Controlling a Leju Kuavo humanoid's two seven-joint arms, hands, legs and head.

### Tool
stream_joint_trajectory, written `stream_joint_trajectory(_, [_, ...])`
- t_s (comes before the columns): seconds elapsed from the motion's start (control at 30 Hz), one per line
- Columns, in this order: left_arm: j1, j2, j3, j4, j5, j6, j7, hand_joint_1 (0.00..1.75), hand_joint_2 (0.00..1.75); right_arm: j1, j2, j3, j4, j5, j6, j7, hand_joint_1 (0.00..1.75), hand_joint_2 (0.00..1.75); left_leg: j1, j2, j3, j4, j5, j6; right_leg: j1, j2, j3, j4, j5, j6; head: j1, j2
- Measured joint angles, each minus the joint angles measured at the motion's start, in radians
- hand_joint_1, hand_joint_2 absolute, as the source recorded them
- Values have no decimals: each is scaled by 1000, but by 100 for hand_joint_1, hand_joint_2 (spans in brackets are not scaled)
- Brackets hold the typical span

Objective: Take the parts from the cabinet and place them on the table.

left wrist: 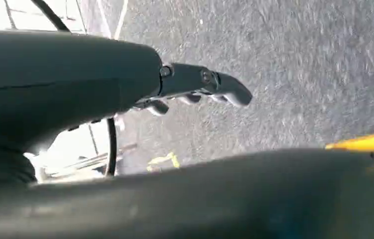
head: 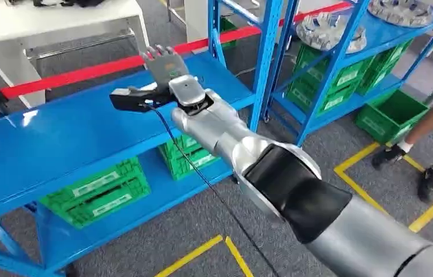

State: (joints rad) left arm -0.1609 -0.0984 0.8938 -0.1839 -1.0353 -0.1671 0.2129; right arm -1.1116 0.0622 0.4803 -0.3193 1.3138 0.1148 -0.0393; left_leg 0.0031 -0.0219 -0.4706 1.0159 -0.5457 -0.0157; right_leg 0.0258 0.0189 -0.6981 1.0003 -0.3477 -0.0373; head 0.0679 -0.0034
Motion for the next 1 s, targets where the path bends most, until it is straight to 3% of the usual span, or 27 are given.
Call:
stream_joint_trajectory(0.03, [1, 0, 0, 0, 0, 0, 0, 0, 0, -6, 0, 0, 0, -5, -1, 3, 0, 0, 0, 0, -8, 16, 20, -10, 0, -2, 7, -2, -11, -6, 1, 0])
stream_joint_trajectory(0.07, [0, 4, 1, -2, -1, 0, 0, 0, 0, -9, 1, 0, -1, -7, -1, 2, 0, 0, -1, 0, -41, 66, 38, -19, -7, 0, 28, -7, -14, -12, 2, 0])
stream_joint_trajectory(0.13, [0, 1, 1, -1, -2, -2, -1, 0, 0, -9, 1, 2, -1, -13, -1, 2, 0, 0, 1, 9, -123, 199, 68, -24, -9, -1, 54, -11, -36, -24, -6, 0])
stream_joint_trajectory(0.17, [0, 1, 2, -1, -2, -2, -2, 0, 0, -4, 1, 4, -1, -16, -1, 1, 0, 0, 3, 10, -169, 255, 42, -28, -10, -1, 68, -11, -50, -24, -4, 0])
stream_joint_trajectory(0.2, [1, 2, 2, -1, -2, -2, 0, 0, 0, 2, 1, 6, -1, -18, -1, 1, 0, 0, 4, 11, -210, 295, -15, -31, -11, -1, 84, -11, -64, -24, -4, 0])
stream_joint_trajectory(0.23, [3, 2, 3, -1, -2, -2, 0, 0, 0, 8, 1, 7, -1, -20, -1, 1, 0, 0, 4, 12, -237, 308, -63, -33, -11, 0, 98, -10, -78, -24, -5, 0])
stream_joint_trajectory(0.27, [5, 3, 5, -1, -3, -2, 0, 0, 0, 13, 0, 8, 0, -23, -1, 1, 0, 0, 5, 13, -254, 299, -91, -32, -11, 1, 115, -9, -92, -22, -4, 0])
stream_joint_trajectory(0.3, [5, 5, 6, -1, -3, -2, 0, 0, 0, 16, 0, 8, 0, -26, -1, 1, 0, 0, 5, 15, -256, 267, -87, -33, -12, 2, 130, -8, -105, -20, -5, 0])
stream_joint_trajectory(0.33, [6, 5, 6, -1, -3, -2, 1, 0, 0, 17, -1, 9, 0, -26, -1, 1, 0, 0, 5, 16, -247, 211, -54, -31, -14, 3, 147, -5, -120, -17, -5, 0])
stream_joint_trajectory(0.37, [6, 6, 6, -2, -3, -2, 1, 0, 0, 17, -1, 9, 0, -26, -1, 1, 0, 0, 6, 16, -232, 129, 20, -33, -16, 3, 164, -1, -138, -13, -5, 0])
stream_joint_trajectory(0.4, [9, 6, 6, -1, -3, -2, 1, 0, 0, 19, -1, 10, 0, -26, -1, 0, 0, 0, 7, 17, -219, 49, 124, -34, -16, 2, 169, 1, -155, -9, -5, 0])
stream_joint_trajectory(0.43, [13, 6, 7, 2, -3, -2, 1, 0, 0, 18, -2, 11, 1, -27, -1, -2, 0, 0, 8, 19, -228, -19, 199, -31, -11, 4, 181, 17, -169, -5, -14, 0])
stream_joint_trajectory(0.47, [9, 6, 7, 1, -3, -2, 1, 0, 0, 19, -2, 12, 1, -28, 1, -6, 0, 0, 6, 21, -211, 2, 168, -12, -9, 7, 172, 8, -177, 3, -15, 0])
stream_joint_trajectory(0.5, [10, 6, 8, 1, -3, -3, 3, 0, 0, 24, -3, 14, 0, -32, 1, -10, 0, 0, 4, 19, -214, -1, 175, -3, -10, 7, 183, 9, -186, 11, -10, 0])
stream_joint_trajectory(0.57, [12, 3, 8, 1, -4, -3, 3, 0, 0, 24, -7, 14, 0, -42, -1, -16, 0, 0, 9, 21, -200, -2, 169, 11, -8, 6, 186, 25, -182, 16, 1, 0])
stream_joint_trajectory(0.6, [12, 2, 8, 1, -5, -3, 3, 0, 0, 26, -11, 15, 0, -50, -2, -18, 0, 0, 11, 20, -190, -4, 164, 17, -10, 1, 166, 67, -175, 22, 2, 0])
stream_joint_trajectory(0.63, [12, 3, 8, 0, -7, -3, 5, 0, 0, 26, -13, 17, 0, -56, -2, -21, 0, 0, 11, 20, -183, -5, 157, 24, -12, -5, 129, 128, -175, 29, 7, 0])
stream_joint_trajectory(0.67, [10, 4, 10, 0, -8, -3, 8, 0, 0, 30, -15, 20, 0, -66, -2, -26, 0, 0, 11, 20, -177, -5, 148, 26, -18, -6, 77, 206, -197, 38, 9, 0])
stream_joint_trajectory(0.73, [9, 4, 13, 0, -9, -3, 10, 0, 0, 49, -20, 25, 0, -79, -3, -31, 0, 0, 11, 18, -163, -5, 133, 27, -24, -8, -5, 309, -271, 47, 9, 0])
stream_joint_trajectory(0.77, [9, 5, 14, 0, -10, -3, 10, 0, 0, 60, -23, 26, 0, -84, -4, -34, 0, 0, 11, 16, -155, -4, 124, 26, -27, -9, -32, 322, -290, 49, 10, 0])
stream_joint_trajectory(0.8, [10, 5, 15, 0, -10, -3, 9, 0, 0, 68, -25, 26, 0, -90, -5, -37, 0, 0, 11, 15, -146, -3, 116, 25, -28, -11, -37, 297, -272, 48, 11, 0])
stream_joint_trajectory(0.83, [11, 5, 16, 0, -10, -3, 5, 0, 0, 73, -27, 29, 0, -94, -8, -39, 0, 0, 11, 15, -137, 0, 108, 23, -28, -11, -25, 240, -226, 46, 11, 0])
stream_joint_trajectory(0.87, [12, 5, 16, 0, -10, -3, 2, 0, 0, 76, -28, 31, 0, -100, -10, -42, 0, 175, 11, 15, -125, 1, 98, 20, -27, -12, 5, 144, -150, 42, 12, 0])
stream_joint_trajectory(0.9, [12, 5, 16, 0, -10, -3, 0, 0, 0, 77, -32, 31, 0, -103, -12, -44, 0, 175, 10, 15, -115, 1, 90, 17, -25, -14, 38, 55, -82, 35, 13, 0])
stream_joint_trajectory(0.93, [12, 4, 16, 0, -10, -3, 0, 0, 0, 81, -32, 32, 0, -109, -15, -47, 0, 175, 10, 16, -108, 0, 85, 12, -22, -16, 47, 21, -65, 29, 9, 0])
stream_joint_trajectory(0.97, [11, 4, 17, 0, -10, -3, 1, 0, 0, 82, -32, 32, 0, -112, -16, -50, 0, 175, 10, 15, -108, -1, 82, 5, -13, -17, 45, 12, -95, 26, 10, 0])
stream_joint_trajectory(1.0, [9, 5, 20, 0, -10, -3, 2, 0, 0, 86, -32, 34, 0, -118, -16, -53, 0, 175, 10, 16, -110, -4, 78, -3, -12, -15, 54, 14, -78, 20, 12, 0])
